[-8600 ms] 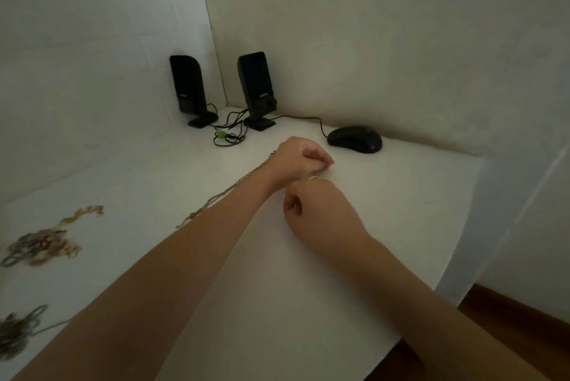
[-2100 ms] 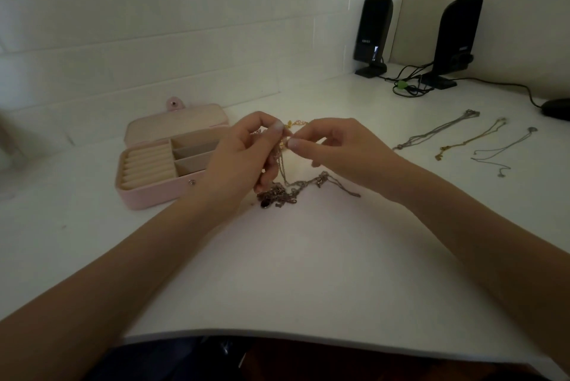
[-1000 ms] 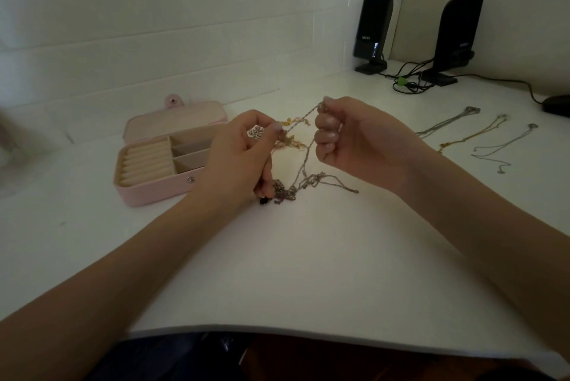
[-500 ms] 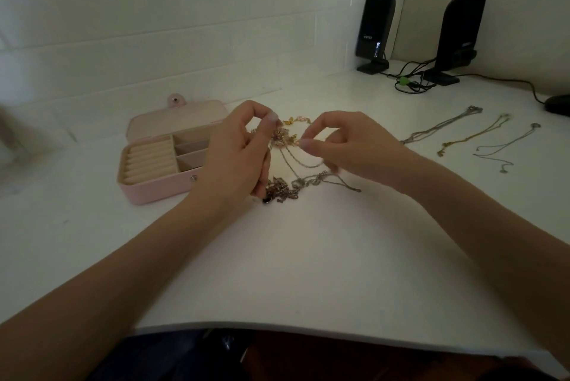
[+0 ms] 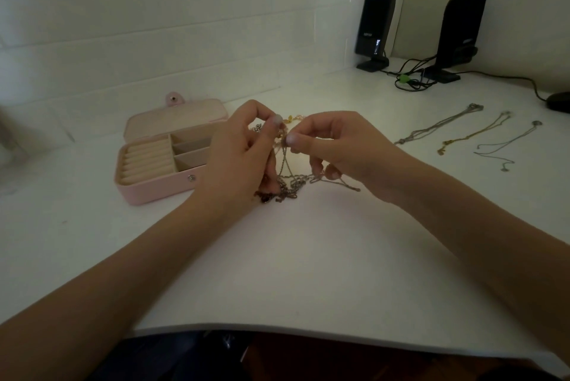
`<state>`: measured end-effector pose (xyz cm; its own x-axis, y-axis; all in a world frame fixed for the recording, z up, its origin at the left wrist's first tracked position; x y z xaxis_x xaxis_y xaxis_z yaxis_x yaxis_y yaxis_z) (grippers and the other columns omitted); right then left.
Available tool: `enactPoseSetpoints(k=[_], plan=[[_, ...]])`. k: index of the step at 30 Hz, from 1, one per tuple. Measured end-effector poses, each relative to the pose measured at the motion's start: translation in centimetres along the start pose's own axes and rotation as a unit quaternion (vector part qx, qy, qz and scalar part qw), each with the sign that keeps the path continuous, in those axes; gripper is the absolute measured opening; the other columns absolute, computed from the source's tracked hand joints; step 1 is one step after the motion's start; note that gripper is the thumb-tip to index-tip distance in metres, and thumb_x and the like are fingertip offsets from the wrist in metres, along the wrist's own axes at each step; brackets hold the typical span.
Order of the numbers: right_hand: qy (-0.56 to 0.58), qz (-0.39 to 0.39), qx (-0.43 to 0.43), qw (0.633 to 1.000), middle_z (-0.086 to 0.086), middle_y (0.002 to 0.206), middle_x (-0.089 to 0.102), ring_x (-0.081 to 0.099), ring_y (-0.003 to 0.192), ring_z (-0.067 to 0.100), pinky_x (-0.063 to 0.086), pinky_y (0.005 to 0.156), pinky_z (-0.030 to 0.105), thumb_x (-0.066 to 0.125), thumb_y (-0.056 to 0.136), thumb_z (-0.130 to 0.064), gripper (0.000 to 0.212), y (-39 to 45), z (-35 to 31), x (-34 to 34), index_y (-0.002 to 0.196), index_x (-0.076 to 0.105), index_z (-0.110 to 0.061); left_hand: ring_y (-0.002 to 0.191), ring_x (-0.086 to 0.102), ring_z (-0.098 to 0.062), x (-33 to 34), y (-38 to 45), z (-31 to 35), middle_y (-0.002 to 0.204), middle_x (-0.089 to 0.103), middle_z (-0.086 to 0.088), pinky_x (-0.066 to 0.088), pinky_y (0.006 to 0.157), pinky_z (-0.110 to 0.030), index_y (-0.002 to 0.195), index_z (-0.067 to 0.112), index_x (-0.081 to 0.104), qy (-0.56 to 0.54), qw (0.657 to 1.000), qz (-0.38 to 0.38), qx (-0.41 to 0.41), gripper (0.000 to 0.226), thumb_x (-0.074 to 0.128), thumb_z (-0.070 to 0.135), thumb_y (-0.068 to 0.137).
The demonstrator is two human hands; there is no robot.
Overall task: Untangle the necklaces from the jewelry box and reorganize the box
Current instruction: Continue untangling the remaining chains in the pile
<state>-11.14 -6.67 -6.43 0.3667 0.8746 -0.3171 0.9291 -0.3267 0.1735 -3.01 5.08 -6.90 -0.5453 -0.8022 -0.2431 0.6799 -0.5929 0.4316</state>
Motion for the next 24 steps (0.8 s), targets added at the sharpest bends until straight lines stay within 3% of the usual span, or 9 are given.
enactPoseSetpoints(k=[2, 5, 7, 10, 14, 17, 18, 20, 24], plan=[[0.023, -0.013, 0.015, 1.0, -0.009, 0.072, 0.063, 0.052, 0.053, 0.004, 0.04, 0.047, 0.018, 0.066, 0.087, -0.024, 0.012, 0.2, 0.2, -0.4, 0.081, 0.065, -0.014, 0.053, 0.066, -0.021, -0.3, 0.2, -0.1, 0.054, 0.061, -0.002, 0.044, 0.038, -0.024, 0.084, 0.018, 0.047, -0.025, 1.0, 0.007, 0.009, 0.016, 0.045, 0.018, 0.1], [0.028, -0.022, 0.033, 0.999, -0.008, 0.072, 0.063, 0.054, 0.056, 0.004, 0.042, 0.052, 0.018, 0.066, 0.088, -0.023, 0.012, 0.2, 0.5, -0.7, 0.079, 0.062, -0.016, 0.073, 0.069, -0.015, -0.5, 0.5, -0.3, 0.072, 0.066, 0.001, 0.054, 0.055, -0.027, 0.082, 0.018, 0.05, -0.051, 0.998, 0.011, 0.032, 0.019, 0.044, 0.013, 0.1], [0.03, -0.014, 0.034, 0.999, -0.009, 0.07, 0.063, 0.054, 0.056, 0.005, 0.043, 0.054, 0.02, 0.066, 0.088, -0.022, 0.012, 0.2, 0.6, -1.0, 0.078, 0.062, -0.016, 0.08, 0.067, -0.013, -0.4, 0.6, -0.4, 0.079, 0.066, -0.004, 0.056, 0.067, -0.027, 0.081, 0.016, 0.051, -0.058, 0.998, 0.009, 0.039, 0.02, 0.045, 0.012, 0.1], [0.029, -0.009, 0.033, 0.999, -0.008, 0.071, 0.064, 0.054, 0.057, 0.005, 0.043, 0.055, 0.021, 0.066, 0.087, -0.023, 0.011, 0.3, 0.6, -1.1, 0.079, 0.063, -0.016, 0.076, 0.064, -0.006, -0.3, 0.8, -0.5, 0.071, 0.065, 0.007, 0.052, 0.075, -0.021, 0.08, 0.015, 0.051, -0.084, 0.996, 0.006, 0.006, 0.022, 0.043, 0.013, 0.1], [0.028, -0.015, 0.033, 0.999, -0.006, 0.073, 0.065, 0.055, 0.058, 0.006, 0.043, 0.055, 0.021, 0.065, 0.087, -0.025, 0.013, 0.3, 0.5, -1.1, 0.08, 0.062, -0.014, 0.061, 0.06, -0.008, 0.3, 0.8, -0.6, 0.054, 0.056, 0.005, 0.052, 0.071, -0.022, 0.076, 0.011, 0.051, -0.212, 0.972, 0.001, -0.096, 0.028, 0.039, 0.014, 0.101], [0.024, -0.012, 0.024, 0.999, -0.006, 0.073, 0.066, 0.056, 0.057, 0.006, 0.044, 0.053, 0.02, 0.064, 0.089, -0.025, 0.014, 0.3, 0.6, -1.0, 0.082, 0.062, -0.013, 0.042, 0.036, -0.01, 0.5, 0.6, -0.5, 0.044, 0.033, 0.004, 0.042, 0.046, -0.02, 0.074, 0.011, 0.045, -0.292, 0.943, -0.026, -0.157, 0.03, 0.036, 0.016, 0.102], [0.024, -0.008, 0.023, 0.999, -0.006, 0.073, 0.066, 0.056, 0.058, 0.006, 0.044, 0.053, 0.02, 0.062, 0.09, -0.025, 0.014, 0.4, 0.7, -1.1, 0.083, 0.062, -0.013, 0.039, 0.026, -0.008, 0.5, 0.5, -0.4, 0.044, 0.027, 0.006, 0.032, 0.038, -0.018, 0.073, 0.013, 0.043, -0.284, 0.943, -0.035, -0.172, 0.029, 0.037, 0.018, 0.101], [0.028, -0.004, 0.021, 0.999, -0.006, 0.075, 0.066, 0.056, 0.058, 0.006, 0.045, 0.054, 0.02, 0.059, 0.093, -0.026, 0.015, 0.5, 0.6, -1.1, 0.085, 0.063, -0.014, 0.038, 0.016, -0.006, 0.1, 0.5, -0.4, 0.045, 0.022, 0.01, 0.017, 0.036, -0.015, 0.077, 0.017, 0.044, -0.211, 0.961, -0.035, -0.178, 0.023, 0.043, 0.023, 0.099], [0.045, -0.005, 0.019, 0.999, -0.005, 0.076, 0.065, 0.056, 0.058, 0.007, 0.045, 0.053, 0.019, 0.057, 0.095, -0.023, 0.014, 0.4, 0.4, -1.1, 0.087, 0.063, -0.013, 0.034, 0.019, -0.006, 0.0, 0.3, -0.1, 0.039, 0.031, 0.012, 0.017, 0.039, -0.014, 0.088, 0.02, 0.065, -0.069, 0.993, -0.026, -0.09, 0.002, 0.064, 0.022, 0.088]])
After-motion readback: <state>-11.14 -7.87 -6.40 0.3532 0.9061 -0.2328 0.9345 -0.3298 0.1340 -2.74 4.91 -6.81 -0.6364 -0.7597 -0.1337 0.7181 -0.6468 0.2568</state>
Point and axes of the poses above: each hand's wrist, its own y-axis towards the middle knuckle, its own x-axis out of the palm, z = x × y, the point moved 4 cm from there along y, towards the middle knuckle
